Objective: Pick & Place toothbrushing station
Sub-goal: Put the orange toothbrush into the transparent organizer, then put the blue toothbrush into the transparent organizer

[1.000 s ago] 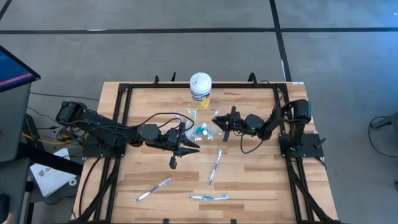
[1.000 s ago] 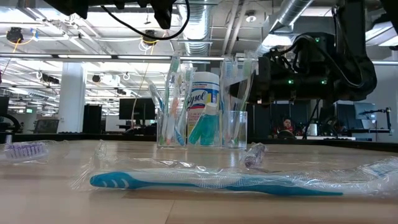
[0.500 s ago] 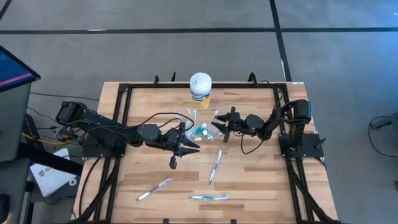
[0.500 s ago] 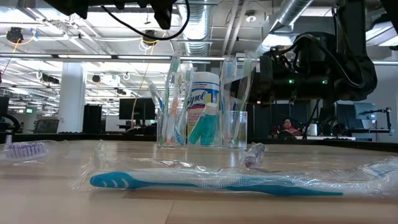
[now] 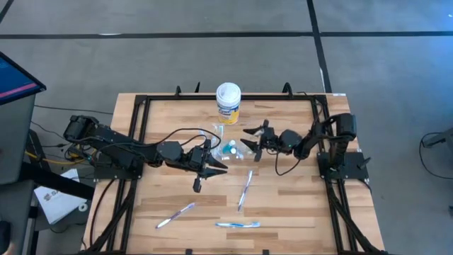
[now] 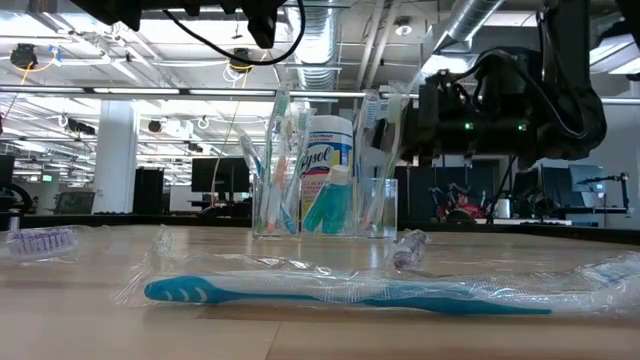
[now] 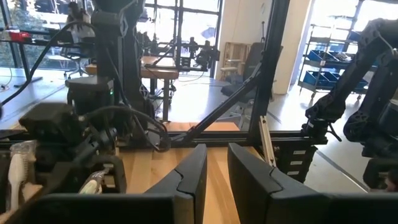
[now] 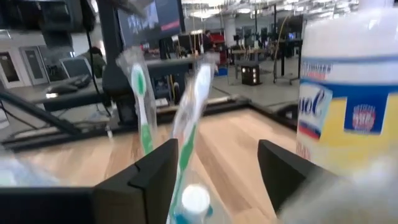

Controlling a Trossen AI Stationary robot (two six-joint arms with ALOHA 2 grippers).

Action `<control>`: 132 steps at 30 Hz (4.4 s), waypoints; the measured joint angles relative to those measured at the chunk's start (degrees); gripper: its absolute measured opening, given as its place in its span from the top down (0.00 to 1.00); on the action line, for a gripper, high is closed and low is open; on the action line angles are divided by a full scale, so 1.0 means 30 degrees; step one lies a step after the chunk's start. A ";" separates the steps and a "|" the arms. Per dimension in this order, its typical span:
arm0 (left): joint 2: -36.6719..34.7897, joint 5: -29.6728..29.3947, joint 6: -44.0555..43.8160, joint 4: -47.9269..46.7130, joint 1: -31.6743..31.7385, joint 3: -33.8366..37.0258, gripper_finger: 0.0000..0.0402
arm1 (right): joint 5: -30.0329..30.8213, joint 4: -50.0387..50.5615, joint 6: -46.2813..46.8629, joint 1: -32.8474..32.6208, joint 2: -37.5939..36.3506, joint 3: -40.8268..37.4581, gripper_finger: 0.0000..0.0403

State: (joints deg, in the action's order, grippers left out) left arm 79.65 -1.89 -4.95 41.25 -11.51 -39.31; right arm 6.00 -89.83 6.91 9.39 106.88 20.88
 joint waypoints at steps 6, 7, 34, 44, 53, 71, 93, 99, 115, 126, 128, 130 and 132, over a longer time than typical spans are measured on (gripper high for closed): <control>-0.0001 0.0000 -0.0002 -0.0051 -0.0002 -0.0001 0.86 | 0.0000 0.1175 -0.0924 0.0000 -0.2319 0.0007 0.49; 0.0004 0.0000 -0.0002 -0.0055 -0.0004 0.0002 0.86 | 0.0000 0.1672 -0.1008 0.0000 -0.2916 0.0007 0.49; 0.0004 0.0000 -0.0002 -0.0108 0.0000 -0.0006 0.86 | 0.0007 1.8376 -0.0829 -0.7297 -1.5080 0.0007 0.59; 0.0004 -0.0002 -0.0002 -0.0104 0.0000 -0.0006 0.86 | 0.0691 1.7114 0.0503 -1.1290 -1.1966 0.0013 0.65; 0.0004 -0.0005 -0.0002 -0.0109 0.0000 -0.0006 0.86 | 0.0743 1.6718 0.4139 -1.3514 -0.8771 0.0026 0.69; 0.0004 -0.0007 -0.0002 -0.0109 0.0000 -0.0006 0.86 | 0.0731 1.9491 0.8560 -1.6523 -0.3676 0.3298 0.71; 0.0004 -0.0007 -0.0002 -0.0117 0.0000 -0.0006 0.86 | 0.0539 2.0001 1.0151 -1.6750 -0.2095 0.4240 0.71; 0.0004 0.0000 -0.0002 -0.0120 0.0000 -0.0006 0.86 | 0.1037 2.0354 1.0209 -1.6750 -0.2092 0.4237 0.71; 0.0004 0.0000 -0.0009 -0.0124 0.0000 -0.0006 0.86 | 0.1530 2.0380 1.0216 -1.6750 -0.2088 0.4233 0.71; 0.0004 0.0000 -0.0009 -0.0130 -0.0036 -0.0006 0.86 | 0.1530 2.0379 1.0573 -1.6750 -0.2088 0.4233 0.71; 0.0004 0.0000 -0.0009 -0.0131 -0.0036 -0.0006 0.86 | 0.1530 2.0380 1.0575 -1.6750 -0.2088 0.4233 0.71; 0.0004 0.0000 -0.0009 -0.0131 -0.0036 -0.0006 0.86 | 0.1530 2.0380 1.0573 -1.6750 -0.2088 0.4233 0.71; 0.0004 0.0000 -0.0009 -0.0131 -0.0036 -0.0006 0.86 | 0.1530 2.0380 1.0604 -1.6752 -0.2088 0.4233 0.71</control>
State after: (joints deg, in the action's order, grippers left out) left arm 79.66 -1.89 -4.97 40.86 -11.62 -39.33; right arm 10.59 -28.69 38.72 -40.87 100.62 33.58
